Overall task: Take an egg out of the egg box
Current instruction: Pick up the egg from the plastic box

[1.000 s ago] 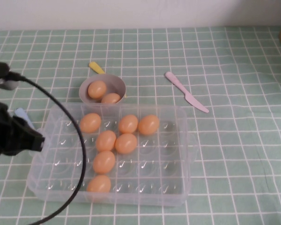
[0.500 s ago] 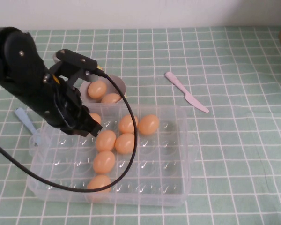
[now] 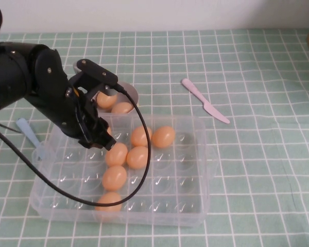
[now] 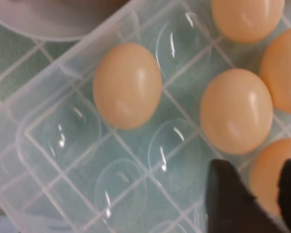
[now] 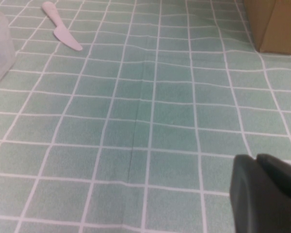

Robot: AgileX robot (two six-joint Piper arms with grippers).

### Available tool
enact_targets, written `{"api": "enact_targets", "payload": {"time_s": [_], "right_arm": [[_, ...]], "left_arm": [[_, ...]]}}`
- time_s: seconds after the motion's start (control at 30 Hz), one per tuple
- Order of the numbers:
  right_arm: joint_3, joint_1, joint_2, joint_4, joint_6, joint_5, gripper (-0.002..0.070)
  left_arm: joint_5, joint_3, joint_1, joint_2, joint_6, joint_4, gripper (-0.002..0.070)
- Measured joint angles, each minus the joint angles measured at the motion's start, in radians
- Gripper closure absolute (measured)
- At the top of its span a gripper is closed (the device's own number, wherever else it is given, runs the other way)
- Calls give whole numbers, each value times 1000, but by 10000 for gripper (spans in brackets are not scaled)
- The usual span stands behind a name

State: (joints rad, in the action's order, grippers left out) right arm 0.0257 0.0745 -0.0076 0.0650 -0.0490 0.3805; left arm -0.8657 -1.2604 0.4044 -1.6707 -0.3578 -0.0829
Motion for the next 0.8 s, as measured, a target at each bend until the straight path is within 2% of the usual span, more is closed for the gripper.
{"api": "enact_targets", "payload": {"time_s": [0.1, 0.2, 0.4, 0.8], "right_arm": [[0, 0, 0, 0, 0, 0, 694], [0, 0, 0, 0, 0, 0, 694], [0, 0, 0, 0, 0, 0, 694], [0, 0, 0, 0, 0, 0, 694]], "left_arm": [[14, -19, 0, -37, 7, 0, 313], [16, -46, 0, -80, 38, 6, 228], [16, -103, 0, -125, 59, 57, 195], [31, -110, -2, -158, 66, 99, 193]]}}
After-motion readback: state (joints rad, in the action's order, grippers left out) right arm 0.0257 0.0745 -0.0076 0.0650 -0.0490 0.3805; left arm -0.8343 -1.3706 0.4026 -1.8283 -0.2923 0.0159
